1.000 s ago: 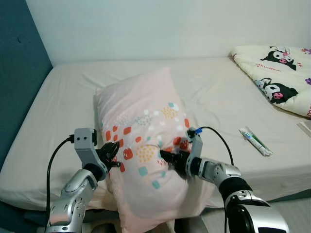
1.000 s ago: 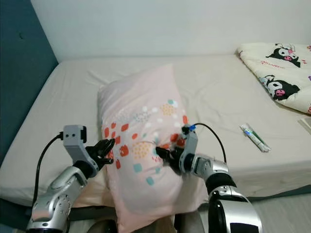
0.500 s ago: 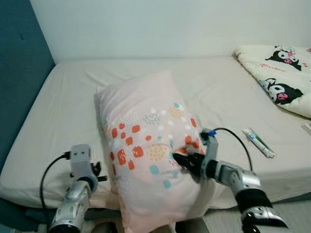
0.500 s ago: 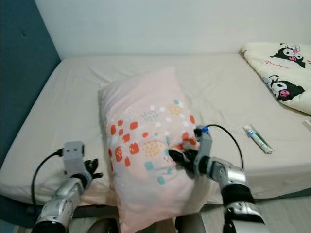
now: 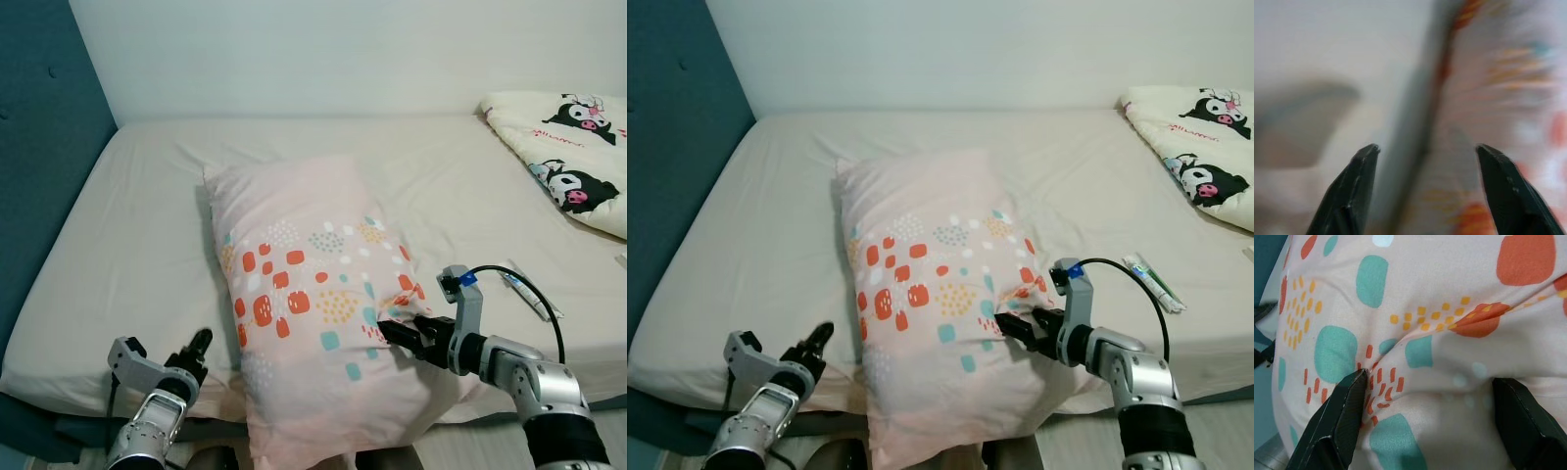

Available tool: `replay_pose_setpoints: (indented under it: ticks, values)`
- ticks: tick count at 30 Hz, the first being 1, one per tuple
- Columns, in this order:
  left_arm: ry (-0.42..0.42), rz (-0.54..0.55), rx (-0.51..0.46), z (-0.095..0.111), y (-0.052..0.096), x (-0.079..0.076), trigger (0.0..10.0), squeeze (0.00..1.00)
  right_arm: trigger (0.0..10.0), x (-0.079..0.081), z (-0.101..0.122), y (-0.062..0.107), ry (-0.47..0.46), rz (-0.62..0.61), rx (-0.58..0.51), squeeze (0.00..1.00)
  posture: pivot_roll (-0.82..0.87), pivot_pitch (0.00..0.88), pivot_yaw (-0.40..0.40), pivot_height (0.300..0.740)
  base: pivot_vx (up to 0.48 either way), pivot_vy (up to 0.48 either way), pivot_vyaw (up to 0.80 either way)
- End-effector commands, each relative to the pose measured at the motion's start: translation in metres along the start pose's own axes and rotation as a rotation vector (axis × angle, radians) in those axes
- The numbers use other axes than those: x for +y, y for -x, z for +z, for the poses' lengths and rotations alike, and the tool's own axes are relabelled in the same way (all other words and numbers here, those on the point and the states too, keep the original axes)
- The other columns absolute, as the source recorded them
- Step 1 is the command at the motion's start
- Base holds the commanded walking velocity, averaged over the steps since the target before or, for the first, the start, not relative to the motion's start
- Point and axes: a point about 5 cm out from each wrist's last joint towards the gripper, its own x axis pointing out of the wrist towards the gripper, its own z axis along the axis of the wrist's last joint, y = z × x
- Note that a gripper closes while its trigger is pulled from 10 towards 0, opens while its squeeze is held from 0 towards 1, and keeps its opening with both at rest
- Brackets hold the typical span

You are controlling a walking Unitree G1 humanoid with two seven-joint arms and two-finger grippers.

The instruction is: Clean up the room

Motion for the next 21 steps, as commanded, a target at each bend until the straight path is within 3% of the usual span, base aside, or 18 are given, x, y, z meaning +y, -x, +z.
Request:
replay_pose_setpoints:
  ticks: [1,4,8,10,11,13,17,19,21]
  values:
    - [0.049,-0.023,0.010,-0.004,0.001,0.000,10.0,1.00,10.0,0.001,-0.004,0.001,-0.012,0.005,0.015,1.00,-0.03,0.123,-0.039,0.595,0.000,0.000,0.00]
    - [0.098,-0.134,0.078,-0.012,0.001,-0.008,10.0,1.00,10.0,0.003,-0.005,0.004,-0.009,0.001,0.019,1.00,-0.03,0.129,-0.041,0.595,0.000,0.000,0.00]
    - [0.056,-0.218,0.171,-0.025,0.003,-0.014,10.0,1.00,10.0,0.003,-0.007,0.005,-0.006,-0.004,0.029,1.00,-0.03,0.132,-0.044,0.595,0.000,0.000,0.00]
    - [-0.025,-0.281,0.278,-0.040,0.006,-0.019,10.0,1.00,10.0,0.003,-0.010,0.005,-0.005,-0.008,0.036,1.00,-0.03,0.132,-0.047,0.595,0.000,0.000,0.00]
    - [-0.025,-0.281,0.278,-0.040,0.006,-0.019,10.0,1.00,10.0,0.003,-0.010,0.005,-0.005,-0.008,0.036,1.00,-0.03,0.132,-0.047,0.595,0.000,0.000,0.00]
    - [-0.154,-0.330,0.385,-0.060,0.010,-0.021,10.0,1.00,10.0,0.004,-0.011,0.004,-0.005,-0.011,0.041,1.00,-0.03,0.134,-0.051,0.595,0.000,0.000,0.00]
    - [-0.198,-0.347,0.419,-0.066,0.011,-0.022,10.0,1.00,10.0,0.005,-0.012,0.004,-0.005,-0.012,0.042,1.00,-0.03,0.134,-0.051,0.595,0.000,0.000,0.00]
    - [-0.288,-0.371,0.471,-0.081,0.011,-0.025,10.0,1.00,10.0,0.007,-0.011,0.002,-0.008,-0.005,0.040,1.00,-0.03,0.137,-0.055,0.595,0.000,0.000,0.00]
    - [-0.316,-0.382,0.469,-0.088,0.007,-0.031,10.0,1.00,10.0,0.009,-0.010,0.000,-0.009,0.002,0.039,1.00,-0.03,0.139,-0.056,0.595,0.000,0.000,0.00]
